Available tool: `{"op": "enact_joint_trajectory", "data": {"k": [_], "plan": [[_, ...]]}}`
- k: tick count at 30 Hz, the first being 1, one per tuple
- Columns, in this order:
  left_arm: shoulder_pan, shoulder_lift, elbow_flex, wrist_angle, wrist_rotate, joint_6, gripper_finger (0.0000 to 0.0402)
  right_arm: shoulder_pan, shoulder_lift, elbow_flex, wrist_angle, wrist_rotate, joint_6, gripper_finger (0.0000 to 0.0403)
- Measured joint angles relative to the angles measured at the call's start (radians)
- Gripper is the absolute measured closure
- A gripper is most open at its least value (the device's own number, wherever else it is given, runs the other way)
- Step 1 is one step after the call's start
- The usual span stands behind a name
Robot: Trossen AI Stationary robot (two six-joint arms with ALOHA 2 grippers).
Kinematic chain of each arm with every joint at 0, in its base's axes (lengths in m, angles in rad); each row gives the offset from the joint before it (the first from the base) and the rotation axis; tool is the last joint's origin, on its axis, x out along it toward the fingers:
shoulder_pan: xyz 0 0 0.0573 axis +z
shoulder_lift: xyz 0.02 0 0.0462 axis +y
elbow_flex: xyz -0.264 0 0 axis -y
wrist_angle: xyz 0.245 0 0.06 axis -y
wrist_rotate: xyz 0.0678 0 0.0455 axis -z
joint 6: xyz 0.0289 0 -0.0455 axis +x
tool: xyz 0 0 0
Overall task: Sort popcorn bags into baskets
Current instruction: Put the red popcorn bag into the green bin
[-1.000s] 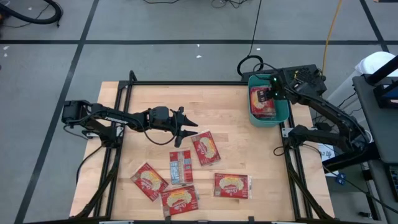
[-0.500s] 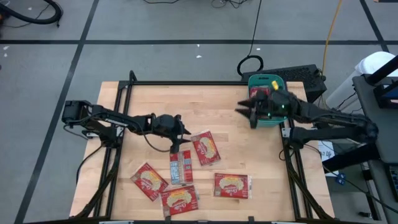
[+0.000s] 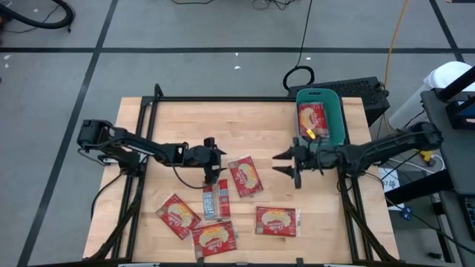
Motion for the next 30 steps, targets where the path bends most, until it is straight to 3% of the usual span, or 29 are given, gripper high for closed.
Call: {"op": "enact_joint_trajectory", "data": {"k": [7, 14, 22, 25, 30], "plan": [[0.002, 0.135, 0.015, 0.067, -0.032, 0.177, 0.0158, 0.043, 0.092, -0.089, 0.202, 0.011, -0.005, 0.0227], [0.017, 0.29, 0.095, 0.089, -0.045, 0.218, 0.022, 0.042, 0.124, -0.108, 0.201, 0.007, 0.023, 0.0227], [0.031, 0.403, 0.172, 0.137, -0.023, 0.352, 0.0339, 0.042, 0.131, -0.106, 0.215, 0.007, 0.026, 0.0227], [0.044, 0.416, 0.196, 0.131, -0.015, 0.315, 0.0389, 0.042, 0.136, -0.106, 0.218, 0.009, 0.045, 0.0227], [0.058, 0.404, 0.22, 0.113, -0.057, 0.162, 0.0396, 0.05, 0.16, -0.106, 0.223, 0.055, 0.125, 0.0227]]}}
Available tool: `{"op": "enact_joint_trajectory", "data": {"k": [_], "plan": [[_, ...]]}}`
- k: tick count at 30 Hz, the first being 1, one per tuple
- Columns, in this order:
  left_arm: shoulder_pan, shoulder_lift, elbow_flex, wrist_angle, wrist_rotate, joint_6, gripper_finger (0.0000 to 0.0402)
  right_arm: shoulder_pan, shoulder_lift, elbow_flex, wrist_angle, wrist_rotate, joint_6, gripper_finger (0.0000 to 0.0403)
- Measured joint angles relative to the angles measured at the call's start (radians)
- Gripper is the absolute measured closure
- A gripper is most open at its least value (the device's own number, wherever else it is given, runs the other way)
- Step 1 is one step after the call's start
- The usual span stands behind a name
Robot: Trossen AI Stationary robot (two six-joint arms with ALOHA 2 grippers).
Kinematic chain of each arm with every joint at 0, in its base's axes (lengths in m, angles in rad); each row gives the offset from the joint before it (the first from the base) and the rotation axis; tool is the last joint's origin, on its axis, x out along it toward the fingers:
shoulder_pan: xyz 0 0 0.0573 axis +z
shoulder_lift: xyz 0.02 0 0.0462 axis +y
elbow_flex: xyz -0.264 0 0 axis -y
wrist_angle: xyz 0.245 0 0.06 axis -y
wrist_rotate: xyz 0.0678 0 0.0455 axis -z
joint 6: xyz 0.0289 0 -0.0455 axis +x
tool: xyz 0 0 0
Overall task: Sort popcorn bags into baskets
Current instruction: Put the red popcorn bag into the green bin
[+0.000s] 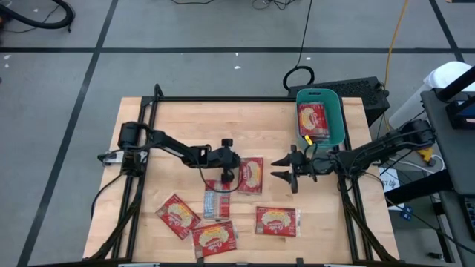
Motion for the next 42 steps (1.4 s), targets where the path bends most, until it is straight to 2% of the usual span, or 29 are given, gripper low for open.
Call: {"op": "enact_joint_trajectory", "data": {"k": [5, 10, 17, 20, 23, 28, 32, 34, 37, 42], "plan": [[0.003, -0.049, 0.021, -0.001, -0.069, -0.079, 0.0399, 0.047, 0.085, 0.028, -0.001, 0.146, 0.05, 0.0227], [0.004, -0.098, 0.021, -0.008, -0.126, -0.189, 0.04, 0.078, 0.235, 0.108, -0.011, 0.246, 0.012, 0.0227], [0.004, -0.15, 0.022, -0.059, -0.164, -0.341, 0.04, 0.085, 0.475, 0.266, -0.008, 0.241, -0.114, 0.0225], [0.004, -0.171, 0.022, -0.094, -0.188, -0.413, 0.04, 0.1, 0.564, 0.33, -0.01, 0.247, -0.169, 0.0212], [0.004, -0.176, 0.022, -0.143, -0.216, -0.467, 0.04, 0.13, 0.632, 0.387, -0.007, 0.282, -0.29, 0.0195], [0.004, -0.185, 0.022, -0.157, -0.23, -0.573, 0.0401, 0.162, 0.727, 0.442, -0.008, 0.442, -0.448, 0.0163], [-0.004, -0.198, 0.023, -0.16, -0.23, -0.649, 0.0401, 0.153, 0.778, 0.465, -0.007, 0.456, -0.475, 0.0137], [-0.01, -0.201, 0.023, -0.181, -0.229, -0.68, 0.0401, 0.153, 0.8, 0.474, -0.009, 0.512, -0.474, 0.0133], [-0.022, -0.21, 0.022, -0.181, -0.228, -0.715, 0.0401, 0.15, 0.809, 0.48, -0.012, 0.603, -0.473, 0.0142], [-0.044, -0.21, 0.023, -0.178, -0.247, -0.763, 0.0401, 0.124, 0.808, 0.48, -0.017, 0.591, -0.449, 0.0199]]}}
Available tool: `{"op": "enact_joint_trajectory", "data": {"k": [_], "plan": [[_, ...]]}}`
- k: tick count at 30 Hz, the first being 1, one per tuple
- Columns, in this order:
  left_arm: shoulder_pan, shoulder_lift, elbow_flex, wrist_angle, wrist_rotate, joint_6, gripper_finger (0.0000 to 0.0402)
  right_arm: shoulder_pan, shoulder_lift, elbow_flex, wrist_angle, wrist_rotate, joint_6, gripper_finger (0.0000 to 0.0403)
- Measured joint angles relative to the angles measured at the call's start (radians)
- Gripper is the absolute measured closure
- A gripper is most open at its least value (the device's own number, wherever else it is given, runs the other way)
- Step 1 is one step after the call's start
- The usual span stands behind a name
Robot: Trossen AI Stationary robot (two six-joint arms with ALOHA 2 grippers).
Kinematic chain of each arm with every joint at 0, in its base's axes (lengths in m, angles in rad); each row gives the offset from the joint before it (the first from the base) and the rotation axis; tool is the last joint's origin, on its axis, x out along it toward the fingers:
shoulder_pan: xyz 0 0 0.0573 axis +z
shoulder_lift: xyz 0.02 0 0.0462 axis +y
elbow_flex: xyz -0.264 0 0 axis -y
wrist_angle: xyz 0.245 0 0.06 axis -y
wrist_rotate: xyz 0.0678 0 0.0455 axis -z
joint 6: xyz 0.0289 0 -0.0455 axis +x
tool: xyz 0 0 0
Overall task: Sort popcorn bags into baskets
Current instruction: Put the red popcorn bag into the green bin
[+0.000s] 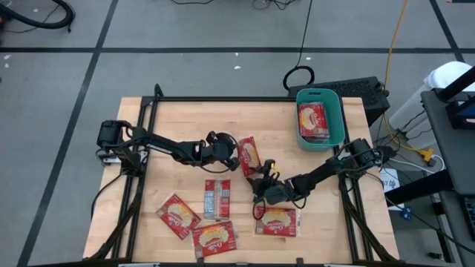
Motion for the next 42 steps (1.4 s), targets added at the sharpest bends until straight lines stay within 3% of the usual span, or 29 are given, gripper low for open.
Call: {"op": "enact_joint_trajectory", "data": {"k": [9, 11, 15, 20, 26, 30, 33, 37, 42], "plan": [[-0.019, -0.01, 0.0, -0.051, 0.065, -0.021, 0.0401, 0.005, -0.008, 0.0, -0.03, 0.02, 0.0, 0.038], [-0.023, -0.023, 0.0, -0.047, 0.085, -0.018, 0.0401, 0.006, -0.015, 0.0, -0.054, 0.017, 0.001, 0.0395], [-0.04, -0.065, 0.0, -0.074, 0.103, 0.047, 0.0401, 0.005, -0.057, 0.0, -0.123, 0.015, 0.039, 0.0381], [-0.052, -0.057, 0.0, -0.119, 0.086, 0.354, 0.0383, 0.007, -0.14, -0.001, -0.234, -0.079, 0.063, 0.0367], [-0.042, 0.036, -0.002, -0.152, 0.0, 0.571, 0.03, -0.035, -0.258, -0.001, -0.407, -0.3, 0.127, 0.0334], [-0.023, 0.103, 0.0, -0.115, -0.049, 0.701, 0.0231, -0.094, -0.269, -0.001, -0.451, -0.493, 0.154, 0.0305], [-0.009, 0.126, 0.0, -0.068, -0.116, 0.763, 0.0201, -0.121, -0.262, -0.002, -0.446, -0.539, 0.134, 0.0286], [0.015, 0.126, 0.0, -0.019, -0.099, 0.891, 0.0198, -0.134, -0.261, -0.002, -0.453, -0.537, 0.088, 0.027], [0.076, 0.13, 0.0, -0.006, 0.036, 1.071, 0.0222, -0.148, -0.261, -0.002, -0.464, -0.538, 0.082, 0.0264]]}}
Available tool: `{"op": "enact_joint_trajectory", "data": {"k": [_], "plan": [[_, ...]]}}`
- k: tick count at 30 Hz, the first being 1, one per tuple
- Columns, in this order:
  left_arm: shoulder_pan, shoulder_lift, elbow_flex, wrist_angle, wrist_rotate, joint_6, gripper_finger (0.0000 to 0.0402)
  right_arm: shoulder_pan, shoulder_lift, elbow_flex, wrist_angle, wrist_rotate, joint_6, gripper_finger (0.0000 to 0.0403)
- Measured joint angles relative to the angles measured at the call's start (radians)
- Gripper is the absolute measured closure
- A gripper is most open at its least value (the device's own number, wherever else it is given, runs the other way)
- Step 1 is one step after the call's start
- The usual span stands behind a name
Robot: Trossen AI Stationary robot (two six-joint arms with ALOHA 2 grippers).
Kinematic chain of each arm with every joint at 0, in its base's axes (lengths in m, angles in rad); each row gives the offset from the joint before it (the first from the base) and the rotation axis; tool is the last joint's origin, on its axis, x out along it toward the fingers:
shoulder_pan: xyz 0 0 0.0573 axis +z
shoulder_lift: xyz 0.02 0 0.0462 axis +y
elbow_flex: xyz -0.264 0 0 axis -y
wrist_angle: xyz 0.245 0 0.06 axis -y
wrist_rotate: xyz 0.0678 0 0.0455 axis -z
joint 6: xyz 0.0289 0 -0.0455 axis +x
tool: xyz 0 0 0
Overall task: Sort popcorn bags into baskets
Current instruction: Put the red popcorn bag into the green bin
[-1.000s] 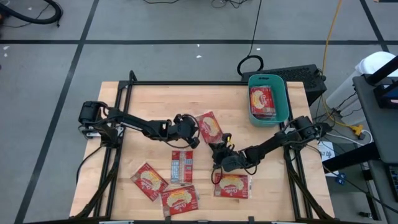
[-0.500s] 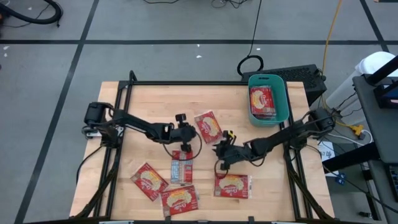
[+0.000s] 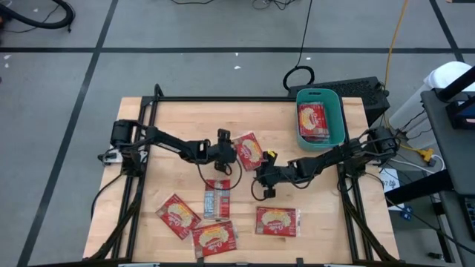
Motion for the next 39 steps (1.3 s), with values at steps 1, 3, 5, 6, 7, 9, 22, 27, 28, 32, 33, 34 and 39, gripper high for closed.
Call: {"op": "enact_joint_trajectory", "data": {"k": [1, 3, 5, 6, 7, 9, 22, 27, 28, 32, 33, 34, 39], "plan": [[0.009, 0.006, 0.0, 0.017, 0.002, 0.019, 0.0228, 0.0, 0.0, 0.0, -0.005, 0.0, -0.002, 0.0264], [0.023, 0.011, 0.0, 0.022, 0.014, 0.074, 0.0238, 0.001, 0.0, 0.0, -0.018, 0.0, -0.014, 0.0264], [0.036, 0.018, 0.0, 0.046, 0.067, 0.139, 0.0248, 0.002, 0.0, 0.0, -0.041, 0.001, -0.023, 0.0264], [0.044, 0.029, 0.002, 0.071, 0.101, 0.164, 0.0252, 0.001, 0.0, -0.001, -0.055, 0.004, -0.022, 0.0264], [0.049, 0.038, 0.002, 0.085, 0.132, 0.175, 0.0256, 0.001, 0.0, -0.001, -0.061, 0.019, -0.014, 0.0264], [0.059, 0.055, 0.003, 0.112, 0.163, 0.18, 0.0264, 0.0, 0.001, -0.001, -0.059, 0.056, -0.004, 0.0264], [0.03, 0.09, 0.039, 0.088, 0.373, -0.023, 0.031, -0.05, 0.001, 0.002, -0.189, -0.029, -0.003, 0.0203], [-0.015, 0.085, 0.042, 0.085, 0.352, -0.031, 0.0308, -0.071, 0.018, 0.002, -0.185, -0.054, -0.028, 0.0199], [-0.021, 0.081, 0.046, 0.076, 0.346, -0.039, 0.0309, -0.08, 0.027, 0.003, -0.183, -0.058, -0.019, 0.0205], [-0.04, 0.06, 0.053, 0.043, 0.323, -0.05, 0.0309, -0.106, 0.046, 0.005, -0.183, -0.068, 0.016, 0.0239], [-0.044, 0.052, 0.052, 0.035, 0.314, -0.051, 0.0309, -0.107, 0.046, 0.005, -0.177, -0.065, 0.023, 0.0247], [-0.047, 0.044, 0.054, 0.034, 0.307, -0.053, 0.0309, -0.107, 0.042, 0.004, -0.173, -0.061, 0.029, 0.0255], [-0.054, -0.03, 0.054, -0.086, 0.263, -0.136, 0.0309, -0.094, -0.001, 0.005, -0.182, -0.013, 0.03, 0.0263]]}}
